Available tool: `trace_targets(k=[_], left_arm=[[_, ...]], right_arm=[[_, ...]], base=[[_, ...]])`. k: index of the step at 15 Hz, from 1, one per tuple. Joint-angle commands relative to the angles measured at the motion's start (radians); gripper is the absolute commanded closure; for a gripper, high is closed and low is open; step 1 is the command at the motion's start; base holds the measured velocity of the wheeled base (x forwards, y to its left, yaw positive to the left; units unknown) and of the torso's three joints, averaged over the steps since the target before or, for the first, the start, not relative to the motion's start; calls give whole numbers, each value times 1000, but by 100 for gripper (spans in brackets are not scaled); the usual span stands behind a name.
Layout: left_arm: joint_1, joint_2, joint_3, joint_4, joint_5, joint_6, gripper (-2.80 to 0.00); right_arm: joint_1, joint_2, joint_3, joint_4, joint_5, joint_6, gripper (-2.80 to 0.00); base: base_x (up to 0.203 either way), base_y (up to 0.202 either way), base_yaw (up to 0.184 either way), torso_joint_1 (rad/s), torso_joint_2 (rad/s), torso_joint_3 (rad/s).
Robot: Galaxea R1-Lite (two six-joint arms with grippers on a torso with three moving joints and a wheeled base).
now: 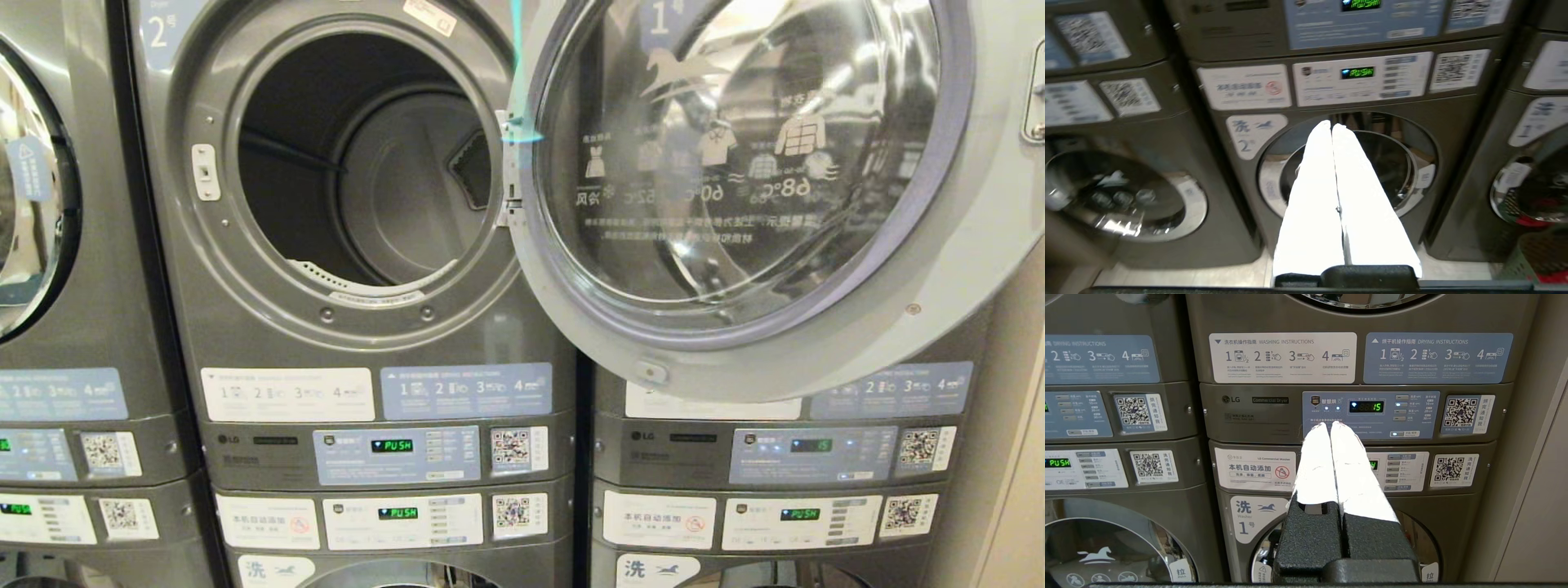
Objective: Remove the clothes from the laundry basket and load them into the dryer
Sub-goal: Open the dryer, then take the clothes out of the basket
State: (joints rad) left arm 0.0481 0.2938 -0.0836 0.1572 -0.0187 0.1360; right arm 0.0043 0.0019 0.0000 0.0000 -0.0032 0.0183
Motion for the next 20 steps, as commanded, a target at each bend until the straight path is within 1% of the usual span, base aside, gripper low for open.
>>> trace_targets(k=[1,3,4,6,8,20], left_arm=[[-21,-118,14,0,-23,1,0],[-36,-258,20,-1,-31,-18,0],[-41,-293,23,-8,-32,-33,0],[-47,-294,28,-18,-30,-50,0],[-47,-294,28,-18,-27,-50,0],[-46,-294,28,-18,-25,-54,0]], right_arm=[[0,0,0,0,0,0,0],[1,0,0,0,2,-4,0],[2,0,0,0,2,-5,0],[2,0,0,0,0,-3,0],[2,0,-2,0,2,-11,0],[2,0,0,0,0,2,0]], base=[[0,0,0,0,0,0],[0,0,0,0,0,0],[0,0,0,0,0,0],[0,0,0,0,0,0],[0,0,0,0,0,0],[0,0,0,-55,121,66]])
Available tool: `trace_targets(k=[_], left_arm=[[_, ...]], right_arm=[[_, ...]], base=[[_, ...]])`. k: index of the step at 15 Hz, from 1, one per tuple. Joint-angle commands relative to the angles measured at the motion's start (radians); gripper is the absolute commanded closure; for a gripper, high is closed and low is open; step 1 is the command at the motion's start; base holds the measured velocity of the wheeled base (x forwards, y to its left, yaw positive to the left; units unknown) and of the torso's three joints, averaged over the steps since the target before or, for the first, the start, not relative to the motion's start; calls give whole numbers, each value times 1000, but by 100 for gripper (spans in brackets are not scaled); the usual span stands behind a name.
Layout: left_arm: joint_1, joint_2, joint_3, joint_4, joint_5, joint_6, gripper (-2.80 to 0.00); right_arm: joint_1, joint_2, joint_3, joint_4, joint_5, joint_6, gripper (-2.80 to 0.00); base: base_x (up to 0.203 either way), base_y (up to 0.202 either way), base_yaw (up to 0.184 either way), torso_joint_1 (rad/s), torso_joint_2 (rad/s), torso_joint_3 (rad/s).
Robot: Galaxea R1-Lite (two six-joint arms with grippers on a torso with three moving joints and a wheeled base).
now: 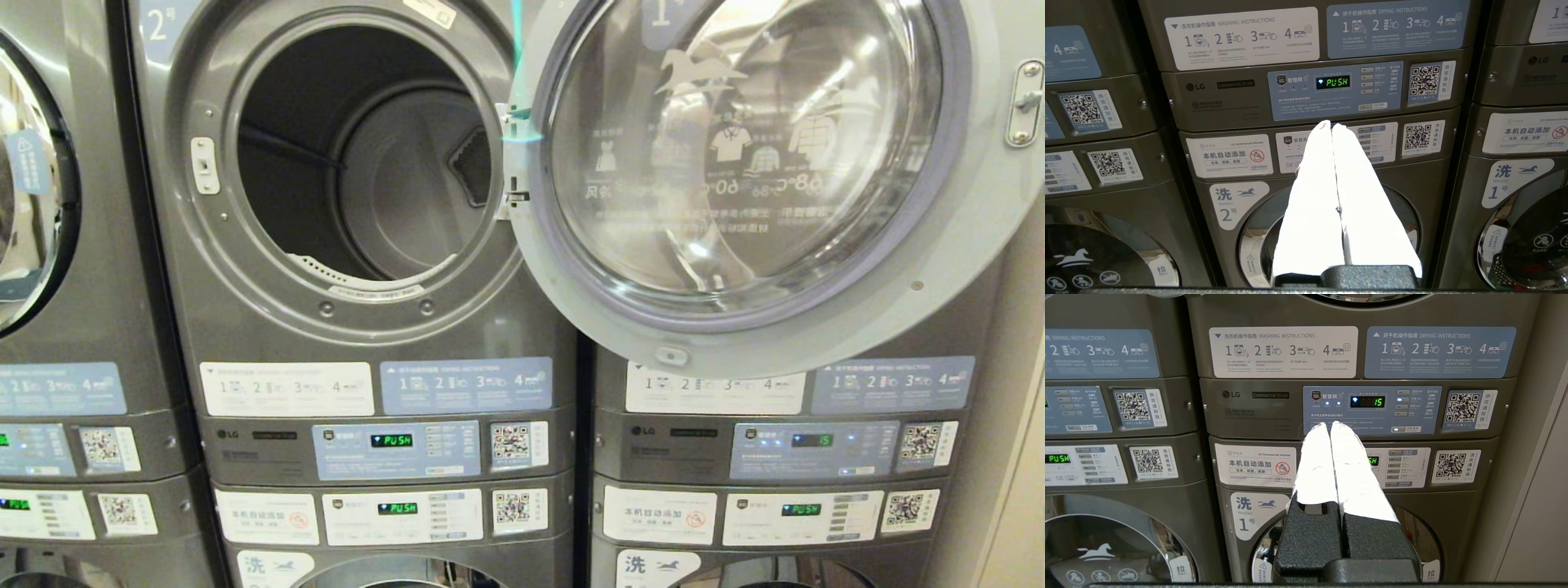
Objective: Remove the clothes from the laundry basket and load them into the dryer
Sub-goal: Take the clothes out of the basket
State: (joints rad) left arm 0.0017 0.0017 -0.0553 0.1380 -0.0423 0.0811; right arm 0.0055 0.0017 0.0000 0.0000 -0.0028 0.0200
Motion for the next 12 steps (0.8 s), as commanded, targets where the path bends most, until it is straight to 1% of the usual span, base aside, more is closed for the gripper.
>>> trace_targets(k=[1,12], left_arm=[[0,-2,0,2,-2,3,0],[0,-2,0,2,-2,5,0]], right_arm=[[1,0,0,0,0,0,0],[1,1,0,0,0,0,0]], base=[[0,0,0,-38,91,55],[0,0,0,-56,130,65]])
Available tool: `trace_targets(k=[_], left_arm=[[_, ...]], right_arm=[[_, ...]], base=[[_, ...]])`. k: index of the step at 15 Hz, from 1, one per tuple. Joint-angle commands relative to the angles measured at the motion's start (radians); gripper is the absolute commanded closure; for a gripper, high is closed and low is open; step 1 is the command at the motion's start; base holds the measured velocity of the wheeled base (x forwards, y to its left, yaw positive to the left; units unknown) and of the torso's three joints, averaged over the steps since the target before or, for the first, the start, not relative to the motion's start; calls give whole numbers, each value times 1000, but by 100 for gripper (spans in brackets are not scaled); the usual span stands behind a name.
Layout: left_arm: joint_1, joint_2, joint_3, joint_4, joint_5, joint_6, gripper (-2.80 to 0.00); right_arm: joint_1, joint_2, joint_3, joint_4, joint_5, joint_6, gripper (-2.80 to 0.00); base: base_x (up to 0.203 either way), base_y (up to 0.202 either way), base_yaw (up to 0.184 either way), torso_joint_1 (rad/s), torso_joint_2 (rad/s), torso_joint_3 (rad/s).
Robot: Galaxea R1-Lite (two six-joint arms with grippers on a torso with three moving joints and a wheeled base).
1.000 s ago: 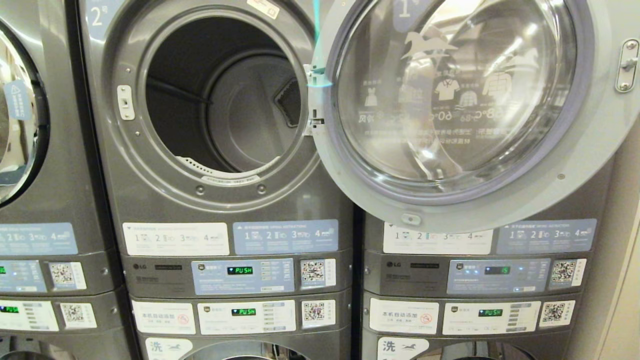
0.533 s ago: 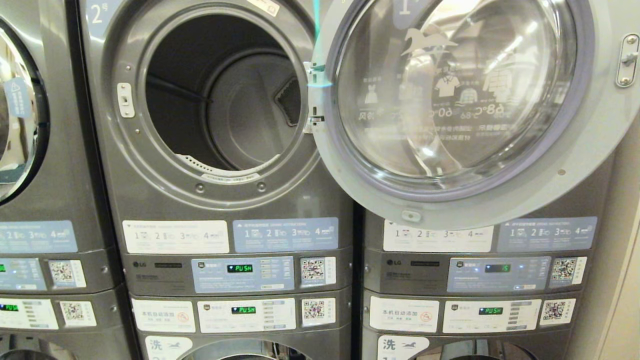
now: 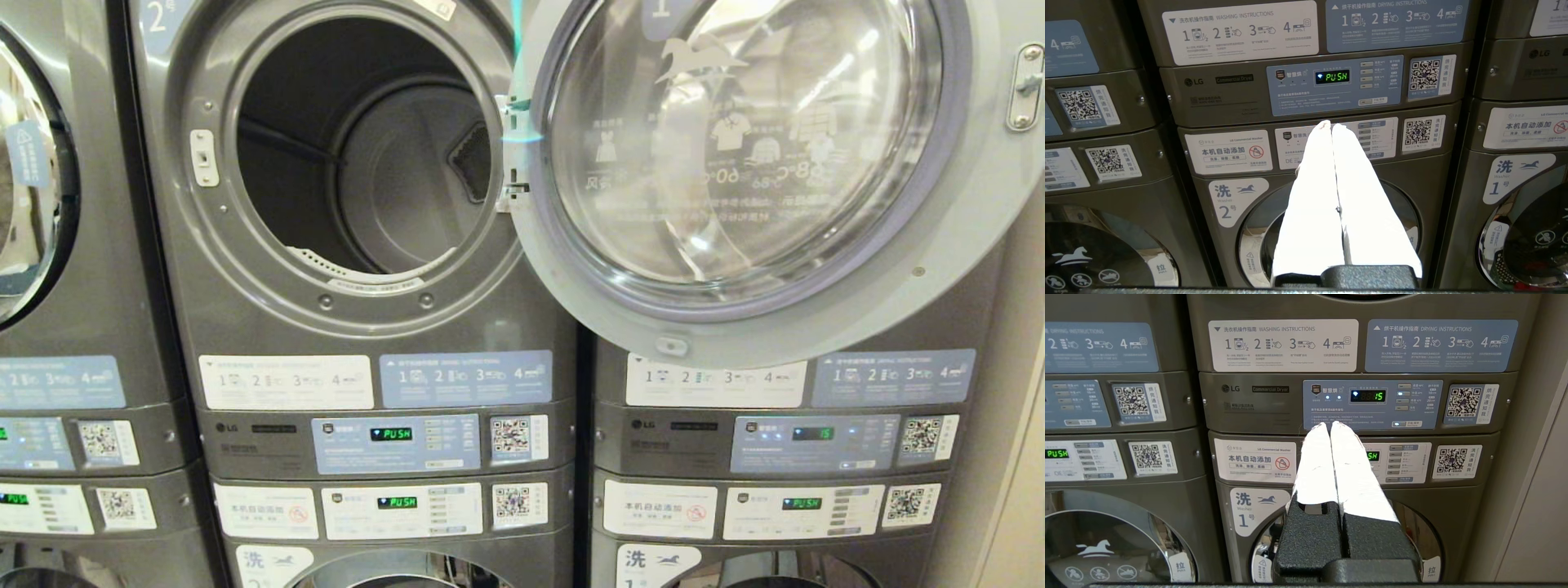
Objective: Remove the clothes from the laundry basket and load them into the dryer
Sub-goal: Take the clothes out of the basket
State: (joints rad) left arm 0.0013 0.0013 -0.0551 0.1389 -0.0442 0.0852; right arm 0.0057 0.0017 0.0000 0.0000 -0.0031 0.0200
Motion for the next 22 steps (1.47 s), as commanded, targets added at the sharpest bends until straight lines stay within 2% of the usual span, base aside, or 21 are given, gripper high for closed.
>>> trace_targets(k=[1,22], left_arm=[[0,-1,0,1,0,1,0],[0,-1,-2,2,-2,-5,0]], right_arm=[[0,1,0,0,0,0,0],[0,1,0,0,0,0,0]], base=[[0,0,0,-42,100,66],[0,0,0,-66,148,77]])
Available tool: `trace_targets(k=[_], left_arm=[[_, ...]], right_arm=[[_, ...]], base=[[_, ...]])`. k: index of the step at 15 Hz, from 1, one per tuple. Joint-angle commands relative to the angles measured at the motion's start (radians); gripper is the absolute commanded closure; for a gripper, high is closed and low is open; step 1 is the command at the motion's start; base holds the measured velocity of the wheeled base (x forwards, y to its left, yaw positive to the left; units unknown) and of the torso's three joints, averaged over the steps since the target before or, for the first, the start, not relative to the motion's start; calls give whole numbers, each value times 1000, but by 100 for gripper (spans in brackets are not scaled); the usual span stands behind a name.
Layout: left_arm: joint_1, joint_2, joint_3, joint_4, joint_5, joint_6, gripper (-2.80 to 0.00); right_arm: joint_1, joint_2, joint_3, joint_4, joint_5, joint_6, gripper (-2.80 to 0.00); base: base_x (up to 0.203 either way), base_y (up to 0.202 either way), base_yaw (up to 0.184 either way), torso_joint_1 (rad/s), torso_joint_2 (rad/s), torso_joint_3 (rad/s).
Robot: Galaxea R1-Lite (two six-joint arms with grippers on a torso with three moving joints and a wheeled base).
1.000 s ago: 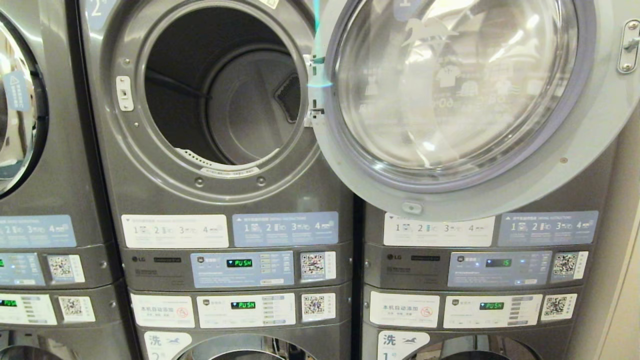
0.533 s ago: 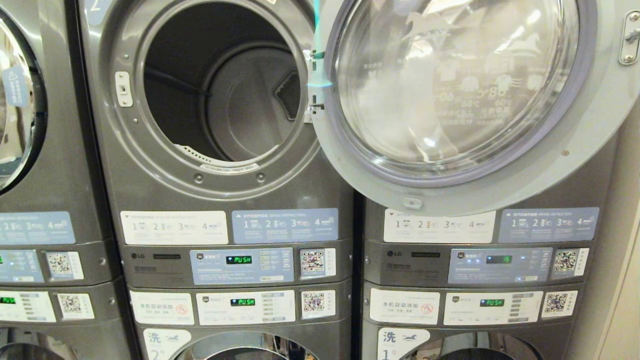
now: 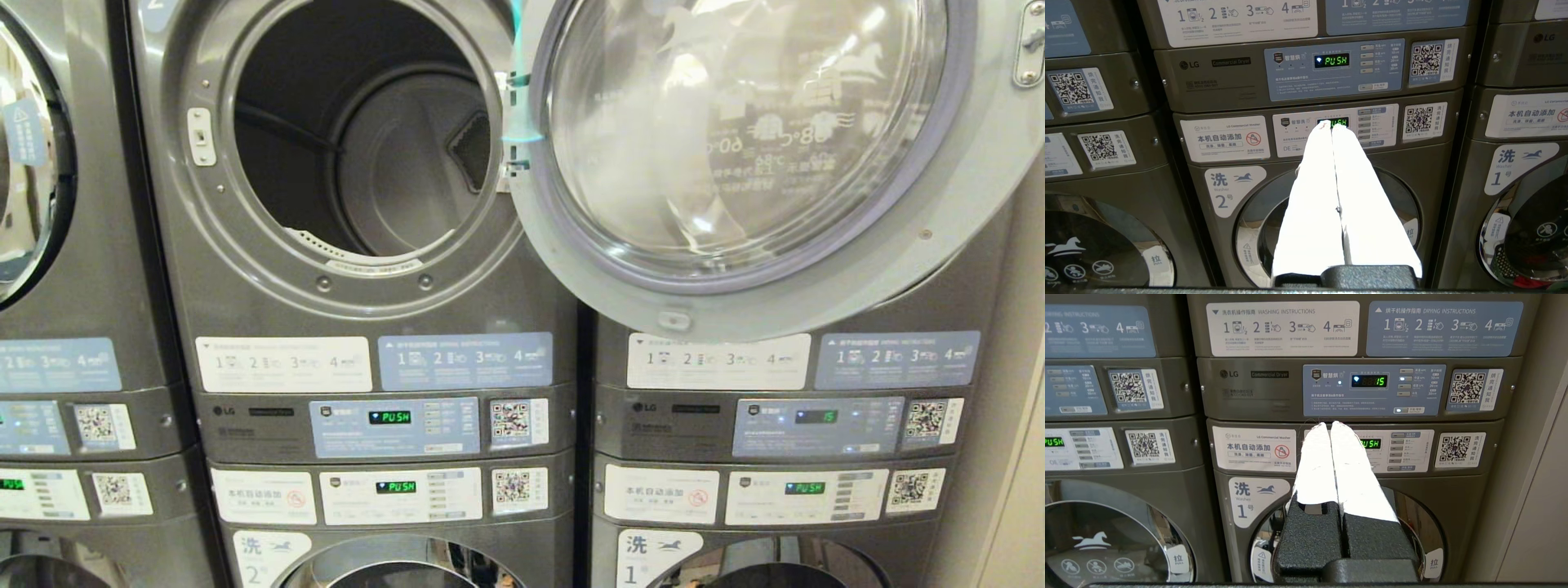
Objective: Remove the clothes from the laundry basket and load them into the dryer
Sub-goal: Take the clothes out of the basket
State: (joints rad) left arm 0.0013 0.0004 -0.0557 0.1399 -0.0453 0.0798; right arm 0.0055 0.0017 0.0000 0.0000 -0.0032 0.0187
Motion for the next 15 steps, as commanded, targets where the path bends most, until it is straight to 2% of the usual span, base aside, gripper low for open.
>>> trace_targets(k=[1,15], left_arm=[[0,0,-1,1,-1,0,0],[0,0,2,0,16,0,0]], right_arm=[[1,0,0,0,0,1,0],[1,0,0,0,0,1,0]], base=[[0,0,0,-92,201,110],[0,0,0,-123,268,142]])
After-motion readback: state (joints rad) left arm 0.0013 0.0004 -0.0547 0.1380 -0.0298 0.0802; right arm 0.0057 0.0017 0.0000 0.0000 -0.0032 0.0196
